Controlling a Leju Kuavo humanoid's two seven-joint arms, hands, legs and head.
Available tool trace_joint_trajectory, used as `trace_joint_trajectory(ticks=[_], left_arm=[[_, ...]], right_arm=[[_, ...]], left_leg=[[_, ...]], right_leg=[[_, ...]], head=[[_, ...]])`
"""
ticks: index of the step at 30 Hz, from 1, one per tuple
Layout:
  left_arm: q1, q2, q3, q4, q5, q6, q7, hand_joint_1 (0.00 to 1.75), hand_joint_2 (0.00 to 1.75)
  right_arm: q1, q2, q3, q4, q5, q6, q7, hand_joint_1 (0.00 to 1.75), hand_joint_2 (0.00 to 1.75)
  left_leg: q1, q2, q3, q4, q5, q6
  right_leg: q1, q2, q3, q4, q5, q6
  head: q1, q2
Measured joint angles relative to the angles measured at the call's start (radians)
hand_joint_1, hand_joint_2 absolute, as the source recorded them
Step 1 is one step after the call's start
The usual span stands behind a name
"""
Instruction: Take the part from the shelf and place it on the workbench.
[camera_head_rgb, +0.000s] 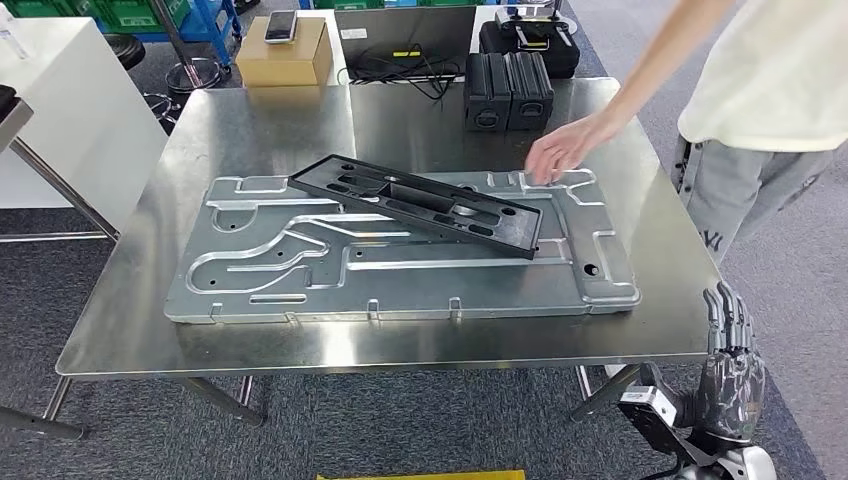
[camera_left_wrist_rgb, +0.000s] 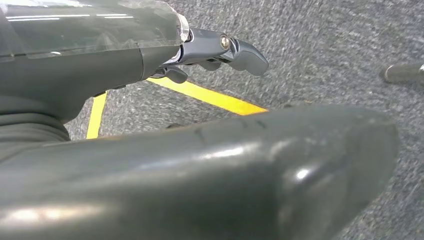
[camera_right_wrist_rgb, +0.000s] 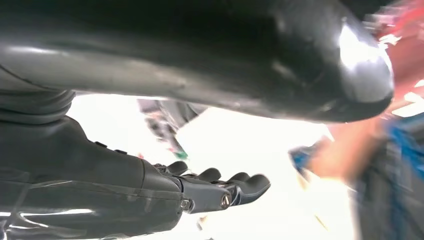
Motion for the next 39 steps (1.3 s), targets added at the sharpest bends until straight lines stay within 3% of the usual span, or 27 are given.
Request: trace_joint_trajectory(ticks=[2, 4, 5, 6, 7, 8, 10, 12, 13, 14, 16, 17, 20, 21, 22, 23, 24, 25, 27, 28, 29, 31, 32, 35, 36, 37, 39], left_arm=[[0.005, -0.001, 0.0, 0.0, -0.006, -0.003, 0.0, 0.0, 0.0], [0.008, -0.002, 0.0, 0.0, -0.012, -0.007, -0.001, 0.0, 0.0], [0.009, -0.002, 0.0, 0.0, -0.015, -0.008, -0.003, 0.0, 0.0], [0.01, -0.002, 0.0, 0.0, -0.019, -0.01, -0.004, 0.0, 0.0], [0.011, -0.002, 0.0, 0.0, -0.022, -0.012, -0.005, 0.0, 0.0], [0.012, -0.002, 0.0, 0.0, -0.026, -0.014, -0.006, 0.0, 0.0], [0.012, -0.001, 0.0, 0.0, -0.031, -0.017, -0.008, 0.0, 0.0], [0.01, 0.001, 0.0, -0.001, -0.036, -0.019, -0.01, 0.0, 0.0], [0.009, 0.002, -0.001, -0.002, -0.038, -0.019, -0.012, 0.0, 0.0], [0.009, 0.002, -0.001, -0.002, -0.04, -0.02, -0.013, 0.0, 0.0], [0.009, 0.002, -0.001, -0.002, -0.044, -0.02, -0.014, 0.0, 0.0], [0.01, 0.001, -0.001, -0.002, -0.045, -0.02, -0.014, 0.0, 0.0], [0.012, 0.001, -0.001, -0.002, -0.047, -0.02, -0.014, 0.0, 0.0], [0.012, 0.0, -0.001, -0.002, -0.048, -0.021, -0.014, 0.0, 0.0], [0.013, 0.0, -0.001, -0.002, -0.048, -0.021, -0.015, 0.0, 0.0], [0.013, 0.0, -0.001, -0.002, -0.048, -0.022, -0.015, 0.0, 0.0], [0.013, 0.0, -0.001, -0.002, -0.049, -0.023, -0.016, 0.0, 0.0], [0.012, 0.0, -0.001, -0.002, -0.051, -0.024, -0.018, 0.0, 0.0], [0.012, 0.0, -0.001, -0.002, -0.055, -0.026, -0.023, 0.0, 0.0], [0.012, 0.0, -0.001, -0.002, -0.057, -0.028, -0.026, 0.0, 0.0], [0.013, 0.0, -0.001, -0.002, -0.06, -0.029, -0.029, 0.0, 0.0], [0.017, 0.0, -0.001, -0.002, -0.065, -0.031, -0.032, 0.0, 0.0], [0.02, -0.001, -0.001, -0.001, -0.069, -0.033, -0.031, 0.0, 0.0], [0.023, -0.003, -0.002, 0.0, -0.084, -0.037, -0.022, 0.0, 0.0], [0.023, -0.004, -0.003, 0.0, -0.089, -0.038, -0.017, 0.0, 0.0], [0.022, -0.004, -0.004, 0.0, -0.095, -0.039, -0.01, 0.0, 0.0], [0.02, -0.004, -0.007, 0.0, -0.108, -0.043, 0.013, 0.0, 0.0]], right_arm=[[-0.012, 0.016, -0.055, 0.08, 0.032, 0.006, -0.011, 0.0, 0.0], [-0.02, 0.03, -0.109, 0.161, 0.074, 0.004, -0.021, 0.0, 0.0], [-0.023, 0.037, -0.137, 0.204, 0.096, 0.001, -0.026, 0.0, 0.0], [-0.028, 0.044, -0.165, 0.249, 0.116, -0.003, -0.033, 0.0, 0.0], [-0.033, 0.05, -0.193, 0.294, 0.135, -0.009, -0.04, 0.0, 0.0], [-0.039, 0.054, -0.223, 0.341, 0.153, -0.017, -0.047, 0.0, 0.0], [-0.053, 0.061, -0.283, 0.427, 0.191, -0.036, -0.062, 0.0, 0.0], [-0.068, 0.065, -0.34, 0.505, 0.232, -0.059, -0.078, 0.0, 0.0], [-0.076, 0.066, -0.368, 0.544, 0.252, -0.07, -0.085, 0.0, 0.0], [-0.083, 0.066, -0.394, 0.579, 0.27, -0.078, -0.09, 0.0, 0.0], [-0.095, 0.067, -0.444, 0.649, 0.304, -0.088, -0.095, 0.0, 0.0], [-0.099, 0.067, -0.467, 0.682, 0.319, -0.091, -0.096, 0.0, 0.0], [-0.116, 0.062, -0.521, 0.786, 0.361, -0.105, -0.097, 0.0, 0.0], [-0.121, 0.06, -0.534, 0.817, 0.369, -0.11, -0.097, 0.0, 0.0], [-0.125, 0.059, -0.544, 0.842, 0.373, -0.112, -0.097, 0.0, 0.0], [-0.129, 0.057, -0.553, 0.865, 0.379, -0.11, -0.094, 0.0, 0.0], [-0.133, 0.054, -0.561, 0.889, 0.389, -0.103, -0.085, 0.0, 0.0], [-0.14, 0.05, -0.569, 0.916, 0.402, -0.09, -0.069, 0.0, 0.0], [-0.155, 0.039, -0.586, 0.986, 0.435, -0.043, -0.008, 0.0, 0.0], [-0.161, 0.034, -0.596, 1.027, 0.45, -0.013, 0.032, 0.0, 0.0], [-0.166, 0.03, -0.606, 1.068, 0.463, 0.02, 0.076, 0.0, 0.0], [-0.172, 0.027, -0.624, 1.147, 0.484, 0.103, 0.177, 0.0, 0.0], [-0.176, 0.027, -0.632, 1.181, 0.489, 0.155, 0.233, 0.0, 0.0], [-0.185, 0.033, -0.66, 1.264, 0.484, 0.324, 0.401, 0.0, 0.0], [-0.188, 0.038, -0.67, 1.286, 0.48, 0.37, 0.453, 0.0, 0.0], [-0.191, 0.044, -0.679, 1.305, 0.476, 0.405, 0.498, 0.0, 0.0], [-0.199, 0.058, -0.697, 1.335, 0.464, 0.463, 0.582, 0.0, 0.0]], left_leg=[[0.003, -0.001, -0.022, 0.042, -0.056, -0.008], [0.005, 0.0, -0.052, 0.153, -0.163, -0.013], [0.005, 0.0, -0.062, 0.217, -0.202, -0.014], [0.004, 0.0, -0.062, 0.267, -0.217, -0.013], [0.004, 0.0, -0.049, 0.29, -0.207, -0.011], [0.002, 0.0, -0.018, 0.277, -0.178, -0.006], [-0.007, -0.001, 0.09, 0.152, -0.134, 0.012], [-0.016, 0.0, 0.195, -0.001, -0.148, 0.028], [-0.019, 0.0, 0.222, -0.047, -0.16, 0.033], [-0.02, 0.0, 0.227, -0.065, -0.158, 0.035], [-0.018, 0.005, 0.214, -0.075, -0.132, 0.044], [-0.016, 0.007, 0.203, -0.079, -0.116, 0.049], [-0.014, 0.011, 0.151, -0.075, -0.074, 0.055], [-0.014, 0.012, 0.13, -0.069, -0.062, 0.053], [-0.013, 0.013, 0.107, -0.061, -0.05, 0.05], [-0.012, 0.014, 0.084, -0.05, -0.04, 0.047], [-0.01, 0.014, 0.06, -0.037, -0.032, 0.042], [-0.009, 0.014, 0.038, -0.023, -0.025, 0.037], [-0.007, 0.014, 0.009, 0.002, -0.013, 0.024], [-0.007, 0.014, 0.001, 0.008, -0.006, 0.018], [-0.006, 0.013, -0.003, 0.009, 0.003, 0.011], [-0.001, 0.011, -0.015, 0.013, 0.004, -0.002], [0.001, 0.01, -0.026, 0.031, -0.023, -0.007], [0.004, 0.009, -0.065, 0.184, -0.178, -0.017], [0.004, 0.009, -0.069, 0.243, -0.206, -0.017], [0.004, 0.009, -0.063, 0.284, -0.207, -0.016], [0.001, 0.009, -0.005, 0.273, -0.152, -0.008]], right_leg=[[-0.001, -0.005, -0.025, -0.002, 0.022, -0.019], [0.002, -0.009, -0.054, -0.002, 0.045, -0.029], [0.005, -0.011, -0.07, -0.001, 0.057, -0.031], [0.009, -0.013, -0.086, 0.0, 0.069, -0.032], [0.012, -0.014, -0.101, 0.001, 0.08, -0.033], [0.015, -0.015, -0.116, 0.003, 0.091, -0.032], [0.02, -0.015, -0.138, 0.005, 0.111, -0.03], [0.022, -0.016, -0.147, 0.005, 0.13, -0.025], [0.02, -0.017, -0.147, 0.002, 0.141, -0.02], [0.018, -0.017, -0.147, -0.002, 0.152, -0.014], [0.014, -0.015, -0.152, -0.001, 0.15, -0.002], [0.013, -0.012, -0.158, 0.015, 0.119, 0.003], [0.007, -0.006, -0.193, 0.178, -0.042, 0.019], [0.004, -0.006, -0.199, 0.243, -0.064, 0.024], [0.001, -0.006, -0.196, 0.286, -0.056, 0.028], [-0.003, -0.006, -0.178, 0.296, -0.025, 0.032], [-0.007, -0.006, -0.14, 0.27, 0.006, 0.035], [-0.011, -0.006, -0.086, 0.209, 0.017, 0.038], [-0.009, -0.003, 0.022, 0.059, -0.017, 0.034], [-0.006, -0.002, 0.05, 0.012, -0.038, 0.028], [0.0, -0.003, 0.057, -0.009, -0.046, 0.019], [0.001, -0.007, 0.036, -0.009, -0.026, -0.002], [0.001, -0.01, 0.021, -0.009, -0.013, -0.012], [0.005, -0.013, -0.031, -0.009, 0.03, -0.028], [0.009, -0.013, -0.05, -0.007, 0.043, -0.029], [0.012, -0.014, -0.069, -0.005, 0.057, -0.03], [0.017, -0.014, -0.108, 0.001, 0.083, -0.03]], head=[[0.0, 0.0], [0.0, 0.0], [0.0, 0.0], [0.0, 0.0], [0.0, 0.0], [0.0, 0.0], [0.0, 0.0], [0.0, 0.0], [0.0, 0.0], [0.0, 0.0], [0.0, 0.0], [0.0, 0.0], [0.0, 0.0], [0.0, 0.0], [0.0, 0.0], [0.0, 0.0], [0.0, 0.0], [0.0, 0.0], [0.0, 0.0], [0.0, 0.0], [0.0, 0.0], [0.0, 0.0], [0.0, 0.0], [0.0, 0.0], [0.0, 0.0], [0.0, 0.0], [0.0, 0.0]])
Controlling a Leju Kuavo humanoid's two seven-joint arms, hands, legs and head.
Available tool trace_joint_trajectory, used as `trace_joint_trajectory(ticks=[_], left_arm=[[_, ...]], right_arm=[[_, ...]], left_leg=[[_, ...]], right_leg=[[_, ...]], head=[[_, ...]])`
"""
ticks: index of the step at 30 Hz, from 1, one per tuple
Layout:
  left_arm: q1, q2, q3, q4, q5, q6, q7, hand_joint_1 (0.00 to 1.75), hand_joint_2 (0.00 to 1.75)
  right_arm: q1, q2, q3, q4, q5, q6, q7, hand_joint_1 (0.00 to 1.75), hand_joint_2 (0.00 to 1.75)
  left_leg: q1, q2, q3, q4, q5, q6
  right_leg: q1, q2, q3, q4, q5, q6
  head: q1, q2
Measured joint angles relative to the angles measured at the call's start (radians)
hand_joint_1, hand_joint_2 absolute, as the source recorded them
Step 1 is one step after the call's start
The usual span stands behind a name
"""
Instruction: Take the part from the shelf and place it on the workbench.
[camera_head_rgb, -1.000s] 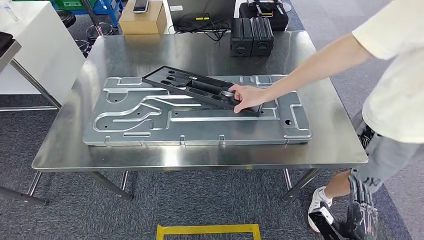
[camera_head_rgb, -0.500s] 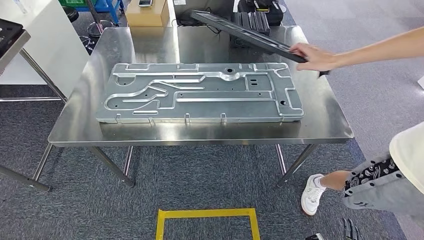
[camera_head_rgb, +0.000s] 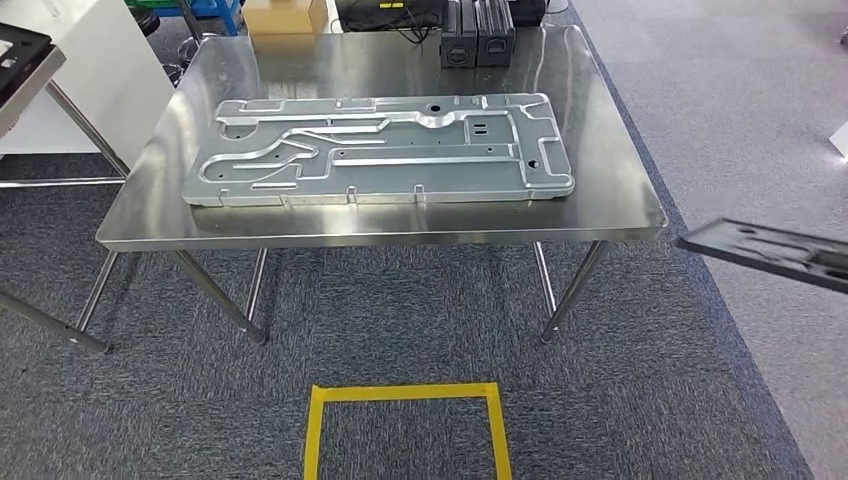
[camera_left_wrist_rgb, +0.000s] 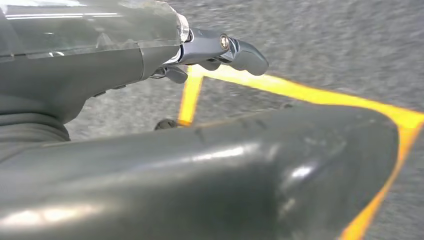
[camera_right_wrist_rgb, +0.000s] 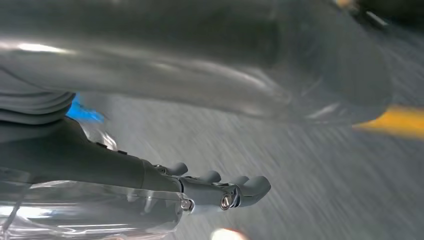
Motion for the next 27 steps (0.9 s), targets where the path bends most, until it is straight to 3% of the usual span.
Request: trace_joint_trajectory(ticks=[1, 2, 4, 5, 6, 7, 8, 9, 11, 12, 13, 15, 16, 17, 19, 20, 21, 23, 24, 25, 27], left_arm=[[-0.002, 0.0, -0.002, 0.0, -0.007, -0.002, 0.013, 0.0, 0.0], [-0.005, -0.001, -0.004, 0.0, -0.013, -0.004, 0.024, 0.0, 0.0], [-0.014, -0.002, -0.006, 0.0, -0.021, -0.007, 0.036, 0.0, 0.0], [-0.017, -0.003, -0.007, 0.001, -0.022, -0.009, 0.039, 0.0, 0.0], [-0.017, -0.004, -0.008, 0.002, -0.025, -0.011, 0.042, 0.0, 0.0], [-0.017, -0.005, -0.01, 0.002, -0.028, -0.013, 0.046, 0.0, 0.0], [-0.016, -0.007, -0.012, 0.003, -0.031, -0.015, 0.051, 0.0, 0.0], [-0.015, -0.008, -0.015, 0.004, -0.035, -0.017, 0.056, 0.0, 0.0], [-0.016, -0.01, -0.023, 0.004, -0.04, -0.018, 0.066, 0.0, 0.0], [-0.016, -0.011, -0.026, 0.005, -0.043, -0.018, 0.07, 0.0, 0.0], [-0.016, -0.011, -0.028, 0.005, -0.043, -0.018, 0.074, 0.0, 0.0], [-0.018, -0.012, -0.029, 0.005, -0.044, -0.018, 0.079, 0.0, 0.0], [-0.019, -0.013, -0.029, 0.005, -0.044, -0.018, 0.081, 0.0, 0.0], [-0.02, -0.014, -0.029, 0.005, -0.044, -0.018, 0.083, 0.0, 0.0], [-0.023, -0.016, -0.03, 0.005, -0.044, -0.018, 0.086, 0.0, 0.0], [-0.025, -0.017, -0.03, 0.005, -0.044, -0.018, 0.087, 0.0, 0.0], [-0.026, -0.017, -0.03, 0.005, -0.044, -0.018, 0.087, 0.0, 0.0], [-0.026, -0.017, -0.03, 0.005, -0.044, -0.018, 0.088, 0.0, 0.0], [-0.023, -0.017, -0.03, 0.005, -0.044, -0.019, 0.088, 0.0, 0.0], [-0.02, -0.018, -0.03, 0.005, -0.044, -0.019, 0.089, 0.0, 0.0], [-0.016, -0.02, -0.03, 0.006, -0.044, -0.019, 0.089, 0.0, 0.0]], right_arm=[[-0.005, 0.008, -0.008, 0.012, -0.007, 0.02, 0.029, 0.0, 0.0], [-0.01, 0.016, -0.016, 0.022, -0.015, 0.035, 0.05, 0.0, 0.0], [-0.018, 0.029, -0.029, 0.037, -0.023, 0.048, 0.067, 0.0, 0.0], [-0.022, 0.032, -0.036, 0.043, -0.025, 0.051, 0.071, 0.0, 0.0], [-0.024, 0.034, -0.042, 0.048, -0.027, 0.054, 0.073, 0.0, 0.0], [-0.026, 0.035, -0.048, 0.053, -0.03, 0.057, 0.077, 0.0, 0.0], [-0.027, 0.037, -0.054, 0.056, -0.032, 0.06, 0.08, 0.0, 0.0], [-0.028, 0.038, -0.059, 0.059, -0.035, 0.062, 0.082, 0.0, 0.0], [-0.029, 0.041, -0.067, 0.064, -0.038, 0.064, 0.084, 0.0, 0.0], [-0.029, 0.042, -0.07, 0.066, -0.039, 0.065, 0.085, 0.0, 0.0], [-0.029, 0.043, -0.074, 0.068, -0.04, 0.067, 0.085, 0.0, 0.0], [-0.03, 0.045, -0.08, 0.071, -0.042, 0.071, 0.085, 0.0, 0.0], [-0.031, 0.045, -0.082, 0.071, -0.043, 0.072, 0.086, 0.0, 0.0], [-0.032, 0.046, -0.083, 0.072, -0.045, 0.073, 0.086, 0.0, 0.0], [-0.039, 0.048, -0.085, 0.073, -0.049, 0.074, 0.089, 0.0, 0.0], [-0.043, 0.05, -0.086, 0.073, -0.05, 0.074, 0.09, 0.0, 0.0], [-0.045, 0.052, -0.088, 0.074, -0.052, 0.074, 0.09, 0.0, 0.0], [-0.044, 0.057, -0.094, 0.078, -0.053, 0.073, 0.09, 0.0, 0.0], [-0.043, 0.059, -0.097, 0.079, -0.054, 0.073, 0.09, 0.0, 0.0], [-0.041, 0.061, -0.1, 0.08, -0.054, 0.072, 0.09, 0.0, 0.0], [-0.038, 0.061, -0.104, 0.08, -0.056, 0.072, 0.089, 0.0, 0.0]], left_leg=[[-0.003, 0.0, 0.055, -0.057, 0.024, 0.007], [-0.007, 0.0, 0.121, -0.139, 0.026, 0.016], [-0.015, 0.002, 0.222, -0.29, -0.008, 0.032], [-0.018, 0.002, 0.241, -0.328, -0.021, 0.039], [-0.019, 0.002, 0.241, -0.343, -0.019, 0.045], [-0.019, 0.004, 0.232, -0.343, -0.005, 0.052], [-0.017, 0.005, 0.221, -0.346, 0.01, 0.06], [-0.016, 0.006, 0.207, -0.349, 0.028, 0.065], [-0.014, 0.007, 0.171, -0.349, 0.059, 0.072], [-0.015, 0.008, 0.15, -0.346, 0.074, 0.071], [-0.015, 0.008, 0.128, -0.341, 0.088, 0.069], [-0.014, 0.01, 0.083, -0.325, 0.112, 0.064], [-0.014, 0.011, 0.06, -0.315, 0.121, 0.06], [-0.014, 0.01, 0.041, -0.303, 0.129, 0.057], [-0.016, 0.01, 0.011, -0.278, 0.142, 0.047], [-0.016, 0.009, 0.0, -0.272, 0.15, 0.04], [-0.015, 0.009, -0.009, -0.269, 0.161, 0.034], [-0.009, 0.007, -0.026, -0.264, 0.165, 0.021], [-0.007, 0.006, -0.037, -0.242, 0.137, 0.015], [-0.004, 0.004, -0.052, -0.201, 0.09, 0.009], [0.0, 0.003, -0.082, -0.075, -0.014, 0.0]], right_leg=[[0.002, 0.0, -0.015, 0.003, 0.012, 0.001], [0.005, 0.001, -0.027, 0.005, 0.024, 0.003], [0.007, -0.001, -0.038, 0.006, 0.046, 0.01], [0.005, -0.002, -0.039, 0.003, 0.058, 0.016], [0.003, -0.004, -0.04, -0.002, 0.072, 0.023], [0.0, -0.003, -0.042, -0.005, 0.078, 0.029], [-0.001, -0.001, -0.048, 0.005, 0.059, 0.034], [-0.002, 0.002, -0.057, 0.029, 0.019, 0.038], [-0.005, 0.007, -0.082, 0.14, -0.103, 0.045], [-0.006, 0.008, -0.091, 0.209, -0.143, 0.049], [-0.008, 0.008, -0.094, 0.268, -0.155, 0.053], [-0.013, 0.008, -0.064, 0.306, -0.108, 0.058], [-0.016, 0.008, -0.022, 0.271, -0.079, 0.058], [-0.018, 0.008, 0.038, 0.206, -0.072, 0.058], [-0.018, 0.01, 0.158, 0.044, -0.111, 0.053], [-0.015, 0.011, 0.19, -0.009, -0.133, 0.047], [-0.011, 0.011, 0.196, -0.034, -0.139, 0.039], [-0.01, 0.008, 0.173, -0.035, -0.12, 0.022], [-0.011, 0.004, 0.16, -0.035, -0.107, 0.015], [-0.012, 0.001, 0.147, -0.035, -0.095, 0.008], [-0.009, -0.003, 0.116, -0.032, -0.07, 0.002]], head=[[0.0, 0.0], [0.0, 0.0], [0.0, 0.0], [0.0, 0.0], [0.0, 0.0], [0.0, 0.0], [0.0, 0.0], [0.0, 0.0], [0.0, 0.0], [0.0, 0.0], [0.0, 0.0], [0.0, 0.0], [0.0, 0.0], [0.0, 0.0], [0.0, 0.0], [0.0, 0.0], [0.0, 0.0], [0.0, 0.0], [0.0, 0.0], [0.0, 0.0], [0.0, 0.0]])
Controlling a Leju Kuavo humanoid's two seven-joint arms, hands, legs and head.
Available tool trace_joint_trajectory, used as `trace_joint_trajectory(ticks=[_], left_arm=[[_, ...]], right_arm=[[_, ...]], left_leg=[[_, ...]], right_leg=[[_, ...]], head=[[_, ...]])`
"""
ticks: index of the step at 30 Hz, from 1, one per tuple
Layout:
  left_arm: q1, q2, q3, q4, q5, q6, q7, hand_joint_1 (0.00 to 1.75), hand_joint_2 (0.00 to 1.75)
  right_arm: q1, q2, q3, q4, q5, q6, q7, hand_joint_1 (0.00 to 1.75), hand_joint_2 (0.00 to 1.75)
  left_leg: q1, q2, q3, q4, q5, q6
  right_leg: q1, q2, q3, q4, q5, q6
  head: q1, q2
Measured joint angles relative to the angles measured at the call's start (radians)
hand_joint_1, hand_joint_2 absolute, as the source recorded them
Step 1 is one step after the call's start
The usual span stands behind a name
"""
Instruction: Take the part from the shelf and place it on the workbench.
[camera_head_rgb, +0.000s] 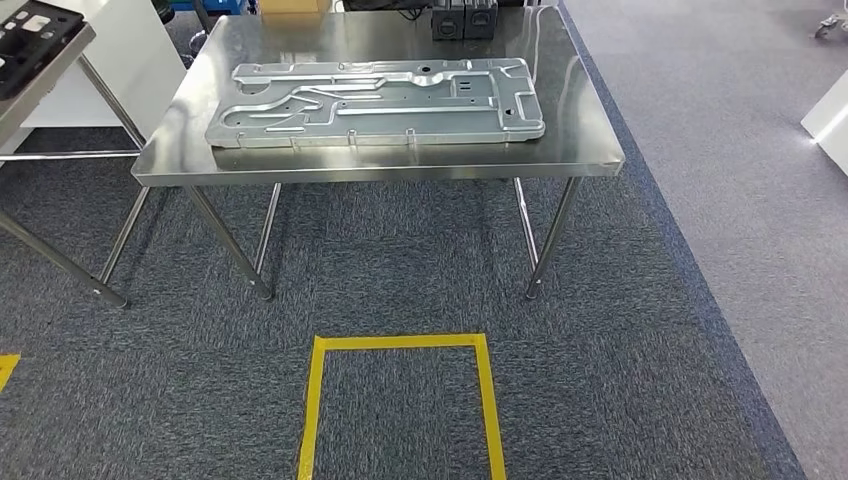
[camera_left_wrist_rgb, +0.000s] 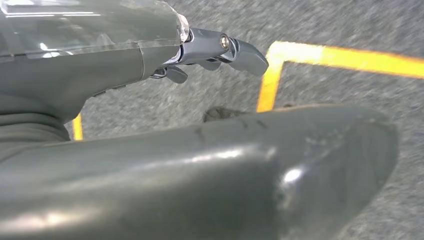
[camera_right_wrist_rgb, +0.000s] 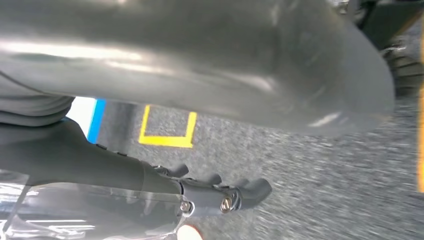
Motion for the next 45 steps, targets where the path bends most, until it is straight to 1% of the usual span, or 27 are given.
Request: trace_joint_trajectory(ticks=[1, 3, 5, 7, 9, 11, 12, 15, 16, 17, 18, 20, 21, 23, 24, 26, 27, 28, 31, 32, 34, 36, 38, 39, 42, 43, 45], left_arm=[[0.0, -0.001, 0.0, 0.0, 0.0, 0.0, 0.0, 0.0, 0.0], [-0.001, -0.001, 0.0, 0.0, 0.0, 0.0, 0.0, 0.0, 0.0], [-0.003, -0.001, 0.0, 0.0, 0.0, 0.0, -0.002, 0.0, 0.0], [-0.008, 0.0, 0.0, 0.0, 0.0, 0.001, -0.003, 0.0, 0.0], [-0.012, 0.001, 0.0, 0.0, 0.001, 0.001, -0.006, 0.0, 0.0], [-0.01, 0.001, 0.0, 0.0, 0.003, 0.003, -0.009, 0.0, 0.0], [-0.008, 0.001, 0.0, 0.001, 0.003, 0.004, -0.011, 0.0, 0.0], [-0.008, 0.001, 0.0, 0.001, 0.003, 0.006, -0.014, 0.0, 0.0], [-0.008, 0.001, 0.0, 0.001, 0.003, 0.006, -0.015, 0.0, 0.0], [-0.008, 0.002, 0.0, 0.001, 0.002, 0.007, -0.017, 0.0, 0.0], [-0.009, 0.002, 0.0, 0.001, 0.001, 0.006, -0.018, 0.0, 0.0], [-0.01, 0.002, 0.0, 0.001, -0.001, 0.004, -0.018, 0.0, 0.0], [-0.011, 0.002, 0.0, 0.001, -0.003, 0.003, -0.018, 0.0, 0.0], [-0.013, 0.001, -0.001, 0.001, -0.006, 0.001, -0.017, 0.0, 0.0], [-0.013, 0.001, -0.001, 0.001, -0.007, 0.001, -0.017, 0.0, 0.0], [-0.013, 0.002, -0.002, 0.001, -0.007, 0.001, -0.016, 0.0, 0.0], [-0.013, 0.003, -0.002, 0.001, -0.008, 0.001, -0.016, 0.0, 0.0], [-0.011, 0.004, -0.003, 0.001, -0.009, 0.001, -0.015, 0.0, 0.0], [-0.008, 0.003, -0.006, 0.001, -0.016, 0.0, -0.013, 0.0, 0.0], [-0.008, 0.003, -0.006, 0.001, -0.017, 0.0, -0.012, 0.0, 0.0], [-0.009, 0.004, -0.007, 0.001, -0.018, 0.0, -0.01, 0.0, 0.0], [-0.012, 0.004, -0.007, 0.001, -0.017, -0.001, -0.007, 0.0, 0.0], [-0.018, 0.004, -0.007, 0.001, -0.016, -0.002, -0.006, 0.0, 0.0], [-0.02, 0.004, -0.008, 0.001, -0.016, -0.002, -0.005, 0.0, 0.0], [-0.02, 0.004, -0.012, 0.002, -0.02, -0.004, -0.005, 0.0, 0.0], [-0.02, 0.004, -0.015, 0.002, -0.023, -0.006, -0.005, 0.0, 0.0], [-0.022, 0.004, -0.021, 0.002, -0.028, -0.009, -0.005, 0.0, 0.0]], right_arm=[[0.001, 0.0, -0.001, 0.0, -0.001, 0.001, -0.002, 0.0, 0.0], [0.002, 0.001, -0.003, 0.001, -0.002, 0.004, -0.006, 0.0, 0.0], [0.001, 0.003, -0.004, 0.003, -0.003, 0.005, -0.012, 0.0, 0.0], [-0.001, 0.006, -0.004, 0.004, -0.004, 0.006, -0.019, 0.0, 0.0], [-0.002, 0.008, -0.004, 0.004, -0.004, 0.01, -0.026, 0.0, 0.0], [-0.002, 0.008, -0.005, 0.005, -0.004, 0.019, -0.032, 0.0, 0.0], [-0.002, 0.008, -0.005, 0.005, -0.004, 0.023, -0.035, 0.0, 0.0], [-0.001, 0.008, -0.006, 0.005, -0.004, 0.033, -0.042, 0.0, 0.0], [-0.001, 0.008, -0.006, 0.006, -0.004, 0.036, -0.043, 0.0, 0.0], [-0.001, 0.008, -0.006, 0.006, -0.005, 0.038, -0.045, 0.0, 0.0], [-0.001, 0.008, -0.006, 0.006, -0.006, 0.039, -0.047, 0.0, 0.0], [-0.003, 0.008, -0.007, 0.006, -0.01, 0.04, -0.049, 0.0, 0.0], [-0.005, 0.007, -0.007, 0.006, -0.012, 0.039, -0.049, 0.0, 0.0], [-0.009, 0.005, -0.007, 0.006, -0.015, 0.039, -0.05, 0.0, 0.0], [-0.01, 0.004, -0.008, 0.006, -0.016, 0.039, -0.051, 0.0, 0.0], [-0.01, 0.005, -0.008, 0.007, -0.018, 0.039, -0.052, 0.0, 0.0], [-0.011, 0.005, -0.009, 0.007, -0.019, 0.039, -0.053, 0.0, 0.0], [-0.011, 0.004, -0.009, 0.008, -0.021, 0.038, -0.052, 0.0, 0.0], [-0.009, 0.004, -0.012, 0.008, -0.024, 0.038, -0.051, 0.0, 0.0], [-0.008, 0.004, -0.014, 0.008, -0.025, 0.038, -0.051, 0.0, 0.0], [-0.008, 0.004, -0.017, 0.009, -0.026, 0.038, -0.051, 0.0, 0.0], [-0.008, 0.004, -0.018, 0.009, -0.027, 0.039, -0.051, 0.0, 0.0], [-0.009, 0.005, -0.02, 0.009, -0.027, 0.04, -0.052, 0.0, 0.0], [-0.01, 0.005, -0.02, 0.009, -0.027, 0.04, -0.052, 0.0, 0.0], [-0.008, 0.004, -0.024, 0.009, -0.031, 0.041, -0.054, 0.0, 0.0], [-0.008, 0.004, -0.025, 0.009, -0.034, 0.041, -0.054, 0.0, 0.0], [-0.007, 0.003, -0.028, 0.009, -0.039, 0.041, -0.056, 0.0, 0.0]], left_leg=[[0.001, 0.0, -0.006, 0.058, -0.024, -0.002], [0.002, 0.0, 0.025, 0.094, 0.002, -0.002], [0.002, -0.001, 0.122, -0.002, 0.052, 0.005], [-0.002, -0.001, 0.235, -0.158, 0.039, 0.017], [-0.009, -0.001, 0.279, -0.24, 0.013, 0.031], [-0.008, 0.002, 0.265, -0.247, 0.028, 0.046], [-0.008, 0.004, 0.254, -0.249, 0.04, 0.055], [-0.009, 0.006, 0.209, -0.25, 0.08, 0.071], [-0.011, 0.006, 0.192, -0.248, 0.092, 0.072], [-0.013, 0.007, 0.173, -0.244, 0.105, 0.072], [-0.014, 0.007, 0.154, -0.239, 0.116, 0.07], [-0.015, 0.007, 0.115, -0.224, 0.137, 0.066], [-0.017, 0.006, 0.099, -0.216, 0.144, 0.063], [-0.018, 0.006, 0.08, -0.202, 0.16, 0.054], [-0.018, 0.006, 0.076, -0.2, 0.169, 0.049], [-0.015, 0.005, 0.069, -0.201, 0.184, 0.037], [-0.013, 0.003, 0.062, -0.193, 0.171, 0.031], [-0.011, 0.001, 0.05, -0.167, 0.135, 0.024], [-0.001, -0.001, 0.009, 0.009, -0.019, 0.007], [0.001, -0.001, 0.006, 0.064, -0.034, 0.004], [0.004, -0.001, 0.043, 0.088, 0.007, 0.0], [0.005, -0.001, 0.146, -0.021, 0.053, 0.001], [0.003, -0.003, 0.258, -0.179, 0.031, 0.008], [0.0, -0.003, 0.286, -0.227, 0.012, 0.014], [-0.003, 0.0, 0.281, -0.251, 0.021, 0.038], [-0.002, 0.002, 0.27, -0.252, 0.033, 0.048], [-0.003, 0.005, 0.24, -0.253, 0.06, 0.062]], right_leg=[[0.002, -0.001, -0.018, 0.002, 0.013, 0.0], [0.004, 0.0, -0.056, 0.01, 0.036, 0.001], [0.004, 0.0, -0.088, 0.022, 0.055, 0.006], [0.006, 0.0, -0.109, 0.031, 0.072, 0.016], [0.006, -0.002, -0.118, 0.033, 0.091, 0.029], [0.004, 0.0, -0.128, 0.035, 0.095, 0.042], [0.003, 0.002, -0.137, 0.051, 0.071, 0.047], [-0.001, 0.008, -0.182, 0.205, -0.081, 0.056], [-0.001, 0.009, -0.193, 0.268, -0.11, 0.058], [-0.002, 0.01, -0.194, 0.314, -0.113, 0.06], [-0.002, 0.01, -0.182, 0.33, -0.091, 0.06], [-0.002, 0.01, -0.101, 0.258, -0.032, 0.055], [0.0, 0.01, -0.037, 0.18, -0.026, 0.05], [0.006, 0.01, 0.067, 0.032, -0.055, 0.038], [0.01, 0.01, 0.089, -0.005, -0.067, 0.031], [0.01, 0.007, 0.079, -0.016, -0.055, 0.016], [0.009, 0.005, 0.067, -0.017, -0.043, 0.008], [0.006, 0.003, 0.053, -0.018, -0.028, 0.001], [0.006, -0.001, -0.001, -0.016, 0.013, -0.008], [0.006, -0.002, -0.021, -0.012, 0.026, -0.006], [0.004, -0.002, -0.061, -0.001, 0.048, -0.002], [0.002, -0.001, -0.098, 0.016, 0.066, 0.006], [0.003, -0.001, -0.12, 0.031, 0.082, 0.017], [0.003, -0.001, -0.125, 0.034, 0.09, 0.023], [0.001, 0.0, -0.134, 0.036, 0.104, 0.044], [-0.001, 0.002, -0.142, 0.054, 0.079, 0.048], [-0.003, 0.008, -0.171, 0.148, -0.023, 0.053]], head=[[0.0, 0.0], [0.0, 0.0], [0.0, 0.0], [0.0, 0.0], [0.0, 0.0], [0.0, 0.0], [0.0, 0.0], [0.0, 0.0], [0.0, 0.0], [0.0, 0.0], [0.0, 0.0], [0.0, 0.0], [0.0, 0.0], [0.0, 0.0], [0.0, 0.0], [0.0, 0.0], [0.0, 0.0], [0.0, 0.0], [0.0, 0.0], [0.0, 0.0], [0.0, 0.0], [0.0, 0.0], [0.0, 0.0], [0.0, 0.0], [0.0, 0.0], [0.0, 0.0], [0.0, 0.0]])
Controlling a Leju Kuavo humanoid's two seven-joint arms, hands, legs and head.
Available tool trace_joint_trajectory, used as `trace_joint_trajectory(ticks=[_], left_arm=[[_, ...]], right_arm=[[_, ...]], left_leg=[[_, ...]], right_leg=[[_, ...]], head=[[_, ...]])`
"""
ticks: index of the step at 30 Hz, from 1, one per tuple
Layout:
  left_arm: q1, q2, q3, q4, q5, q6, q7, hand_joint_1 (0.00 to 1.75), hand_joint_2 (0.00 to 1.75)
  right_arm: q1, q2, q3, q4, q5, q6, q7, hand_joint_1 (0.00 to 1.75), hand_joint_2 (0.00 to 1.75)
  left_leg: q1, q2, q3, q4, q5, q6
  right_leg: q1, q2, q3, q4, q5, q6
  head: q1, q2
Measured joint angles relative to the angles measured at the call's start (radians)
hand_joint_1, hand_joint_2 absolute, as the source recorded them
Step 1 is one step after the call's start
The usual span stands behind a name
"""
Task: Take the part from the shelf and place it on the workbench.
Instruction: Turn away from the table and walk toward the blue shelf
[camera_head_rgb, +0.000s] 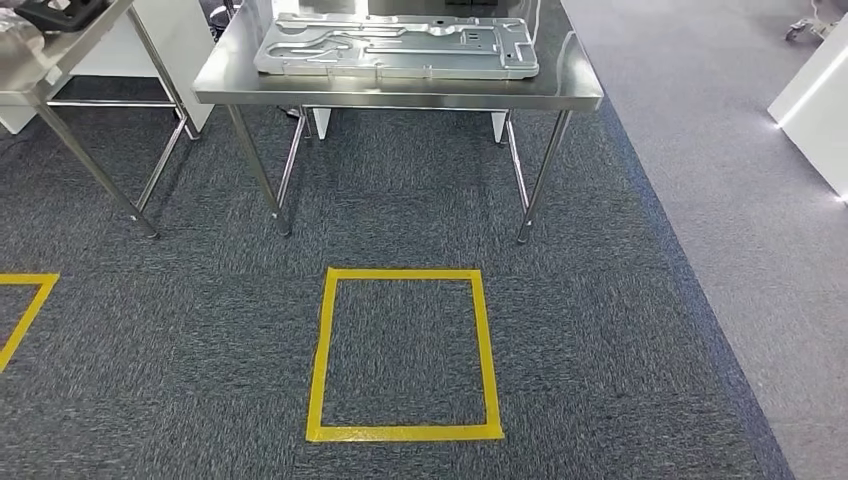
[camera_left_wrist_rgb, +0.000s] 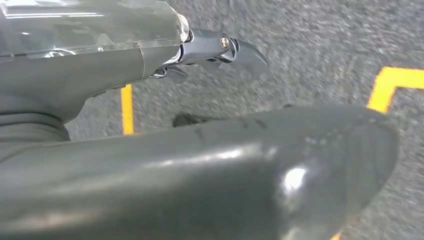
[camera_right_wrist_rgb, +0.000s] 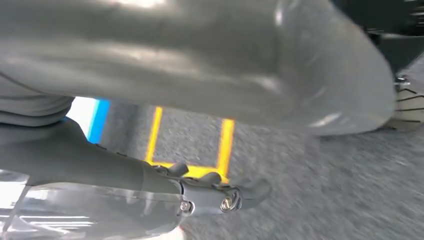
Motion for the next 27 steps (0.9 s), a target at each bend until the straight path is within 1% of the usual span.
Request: trace_joint_trajectory(ticks=[1, 2, 3, 4, 5, 6, 7, 8, 9, 10, 11, 12, 13, 14, 15, 16, 17, 18, 19, 20, 21, 22, 23, 24, 25, 26, 27], left_arm=[[0.0, 0.0, -0.002, 0.0, -0.002, -0.001, 0.0, 0.0, 0.0], [-0.001, 0.0, -0.003, 0.0, -0.003, -0.001, 0.0, 0.0, 0.0], [-0.001, 0.0, -0.003, 0.0, -0.005, -0.001, 0.0, 0.0, 0.0], [-0.002, -0.001, -0.004, 0.0, -0.006, -0.001, 0.0, 0.0, 0.0], [-0.003, -0.002, -0.005, 0.0, -0.007, -0.001, 0.0, 0.0, 0.0], [-0.004, -0.004, -0.007, 0.0, -0.008, -0.001, 0.001, 0.0, 0.0], [-0.005, -0.006, -0.009, 0.001, -0.008, -0.002, 0.002, 0.0, 0.0], [-0.005, -0.01, -0.01, 0.002, -0.008, -0.002, 0.005, 0.0, 0.0], [-0.006, -0.012, -0.011, 0.002, -0.008, -0.002, 0.007, 0.0, 0.0], [-0.006, -0.015, -0.012, 0.003, -0.008, -0.001, 0.01, 0.0, 0.0], [-0.006, -0.015, -0.012, 0.003, -0.008, -0.001, 0.015, 0.0, 0.0], [-0.006, -0.016, -0.013, 0.003, -0.009, 0.001, 0.02, 0.0, 0.0], [-0.006, -0.016, -0.015, 0.003, -0.009, 0.004, 0.027, 0.0, 0.0], [-0.005, -0.017, -0.016, 0.003, -0.009, 0.008, 0.037, 0.0, 0.0], [-0.005, -0.017, -0.018, 0.003, -0.009, 0.012, 0.046, 0.0, 0.0], [-0.004, -0.017, -0.019, 0.003, -0.009, 0.016, 0.054, 0.0, 0.0], [-0.004, -0.017, -0.02, 0.003, -0.009, 0.019, 0.06, 0.0, 0.0], [-0.004, -0.017, -0.02, 0.003, -0.009, 0.023, 0.063, 0.0, 0.0], [-0.003, -0.016, -0.021, 0.003, -0.009, 0.026, 0.065, 0.0, 0.0], [-0.003, -0.016, -0.021, 0.003, -0.008, 0.03, 0.066, 0.0, 0.0], [-0.004, -0.015, -0.021, 0.003, -0.008, 0.034, 0.065, 0.0, 0.0], [-0.005, -0.014, -0.022, 0.003, -0.007, 0.037, 0.065, 0.0, 0.0], [-0.007, -0.013, -0.022, 0.003, -0.006, 0.039, 0.065, 0.0, 0.0], [-0.011, -0.012, -0.023, 0.003, -0.005, 0.04, 0.064, 0.0, 0.0], [-0.015, -0.01, -0.023, 0.003, -0.004, 0.04, 0.063, 0.0, 0.0], [-0.018, -0.009, -0.023, 0.003, -0.003, 0.04, 0.062, 0.0, 0.0], [-0.017, -0.009, -0.023, 0.003, -0.002, 0.04, 0.06, 0.0, 0.0]], right_arm=[[0.0, 0.0, -0.001, 0.0, -0.001, 0.0, 0.0, 0.0, 0.0], [0.001, 0.0, -0.003, 0.0, -0.002, 0.0, 0.0, 0.0, 0.0], [0.001, -0.001, -0.004, 0.0, -0.002, 0.0, 0.0, 0.0, 0.0], [0.001, -0.002, -0.004, 0.0, -0.003, 0.0, 0.0, 0.0, 0.0], [0.001, -0.004, -0.005, 0.0, -0.003, 0.0, 0.001, 0.0, 0.0], [0.0, -0.006, -0.005, 0.0, -0.004, 0.001, 0.002, 0.0, 0.0], [-0.001, -0.011, -0.005, 0.0, -0.004, 0.001, 0.004, 0.0, 0.0], [-0.001, -0.016, -0.005, -0.001, -0.004, 0.001, 0.005, 0.0, 0.0], [-0.002, -0.02, -0.005, -0.001, -0.004, 0.001, 0.006, 0.0, 0.0], [-0.003, -0.023, -0.005, -0.001, -0.004, 0.001, 0.006, 0.0, 0.0], [-0.002, -0.023, -0.005, -0.001, -0.004, 0.002, 0.006, 0.0, 0.0], [-0.002, -0.024, -0.005, -0.001, -0.003, 0.003, 0.006, 0.0, 0.0], [-0.003, -0.025, -0.005, -0.001, -0.002, 0.006, 0.006, 0.0, 0.0], [-0.003, -0.026, -0.005, -0.001, 0.0, 0.009, 0.006, 0.0, 0.0], [-0.004, -0.028, -0.005, -0.001, 0.002, 0.012, 0.006, 0.0, 0.0], [-0.004, -0.029, -0.005, -0.001, 0.004, 0.015, 0.006, 0.0, 0.0], [-0.003, -0.03, -0.005, -0.001, 0.005, 0.017, 0.006, 0.0, 0.0], [-0.002, -0.03, -0.005, -0.001, 0.006, 0.018, 0.006, 0.0, 0.0], [-0.002, -0.03, -0.005, -0.001, 0.008, 0.017, 0.005, 0.0, 0.0], [-0.002, -0.03, -0.005, -0.001, 0.009, 0.016, 0.003, 0.0, 0.0], [-0.002, -0.03, -0.005, -0.001, 0.011, 0.014, 0.001, 0.0, 0.0], [-0.003, -0.031, -0.004, -0.001, 0.014, 0.011, -0.001, 0.0, 0.0], [-0.002, -0.031, -0.004, -0.001, 0.017, 0.008, -0.002, 0.0, 0.0], [0.0, -0.031, -0.003, -0.001, 0.019, 0.004, -0.002, 0.0, 0.0], [0.001, -0.031, -0.003, -0.001, 0.02, 0.001, -0.003, 0.0, 0.0], [0.002, -0.031, -0.003, -0.001, 0.021, -0.003, -0.003, 0.0, 0.0], [0.002, -0.031, -0.003, -0.001, 0.021, -0.006, -0.003, 0.0, 0.0]], left_leg=[[-0.002, 0.0, -0.016, 0.001, 0.012, 0.004], [-0.005, 0.0, -0.033, 0.003, 0.025, 0.005], [-0.008, 0.0, -0.051, 0.006, 0.036, 0.005], [-0.01, 0.001, -0.069, 0.011, 0.047, 0.004], [-0.013, 0.001, -0.089, 0.017, 0.058, 0.003], [-0.014, 0.0, -0.106, 0.023, 0.068, 0.002], [-0.017, 0.0, -0.12, 0.029, 0.077, 0.0], [-0.018, -0.001, -0.131, 0.035, 0.085, -0.003], [-0.019, -0.001, -0.137, 0.038, 0.094, -0.007], [-0.018, 0.0, -0.142, 0.04, 0.102, -0.012], [-0.018, 0.0, -0.145, 0.039, 0.112, -0.018], [-0.016, -0.001, -0.149, 0.04, 0.114, -0.024], [-0.015, -0.003, -0.157, 0.05, 0.101, -0.03], [-0.013, -0.006, -0.169, 0.076, 0.069, -0.036], [-0.009, -0.007, -0.185, 0.122, 0.02, -0.041], [-0.006, -0.008, -0.202, 0.183, -0.031, -0.046], [-0.002, -0.008, -0.217, 0.249, -0.067, -0.052], [0.002, -0.008, -0.224, 0.303, -0.077, -0.056], [0.004, -0.008, -0.219, 0.33, -0.063, -0.06], [0.007, -0.008, -0.198, 0.323, -0.033, -0.062], [0.009, -0.005, -0.156, 0.276, -0.003, -0.064], [0.009, 0.006, -0.101, 0.203, 0.011, -0.065], [0.007, 0.019, -0.047, 0.125, 0.008, -0.063], [0.004, 0.03, -0.008, 0.063, -0.006, -0.057], [0.002, 0.036, 0.012, 0.026, -0.021, -0.049], [-0.001, 0.031, 0.015, 0.013, -0.027, -0.038], [0.0, 0.025, 0.01, 0.01, -0.025, -0.028]], right_leg=[[0.0, 0.001, -0.015, 0.064, -0.051, 0.001], [0.0, 0.001, -0.026, 0.126, -0.08, 0.002], [0.0, 0.002, -0.028, 0.169, -0.084, 0.003], [0.0, 0.002, -0.014, 0.18, -0.065, 0.001], [0.001, 0.002, 0.018, 0.158, -0.035, -0.003], [0.004, 0.002, 0.069, 0.1, -0.01, -0.01], [0.008, 0.002, 0.133, 0.019, -0.002, -0.018], [0.012, 0.002, 0.192, -0.064, -0.009, -0.025], [0.017, 0.002, 0.231, -0.124, -0.02, -0.031], [0.02, 0.002, 0.251, -0.158, -0.03, -0.035], [0.02, 0.002, 0.25, -0.171, -0.027, -0.04], [0.019, 0.001, 0.242, -0.171, -0.017, -0.046], [0.016, -0.001, 0.232, -0.174, -0.007, -0.053], [0.013, -0.003, 0.22, -0.177, 0.005, -0.06], [0.012, -0.005, 0.206, -0.178, 0.016, -0.063], [0.011, -0.005, 0.192, -0.177, 0.027, -0.065], [0.011, -0.006, 0.178, -0.177, 0.039, -0.065], [0.011, -0.007, 0.164, -0.175, 0.049, -0.063], [0.01, -0.008, 0.149, -0.172, 0.059, -0.061], [0.009, -0.008, 0.135, -0.167, 0.066, -0.058], [0.007, -0.01, 0.121, -0.16, 0.072, -0.055], [0.007, -0.013, 0.11, -0.151, 0.076, -0.051], [0.008, -0.016, 0.102, -0.142, 0.078, -0.047], [0.009, -0.023, 0.096, -0.133, 0.079, -0.041], [0.011, -0.03, 0.094, -0.126, 0.081, -0.036], [0.011, -0.038, 0.092, -0.123, 0.082, -0.029], [0.01, -0.044, 0.091, -0.121, 0.083, -0.023]], head=[[0.0, 0.0], [0.0, 0.0], [0.0, 0.0], [0.0, 0.0], [0.0, 0.0], [0.0, 0.0], [0.0, 0.0], [0.0, 0.0], [0.0, 0.0], [0.0, 0.0], [0.0, 0.0], [0.0, 0.0], [0.0, 0.0], [0.0, 0.0], [0.0, 0.0], [0.0, 0.0], [0.0, 0.0], [0.0, 0.0], [0.0, 0.0], [0.0, 0.0], [0.0, 0.0], [0.0, 0.0], [0.0, 0.0], [0.0, 0.0], [0.0, 0.0], [0.0, 0.0], [0.0, 0.0]])
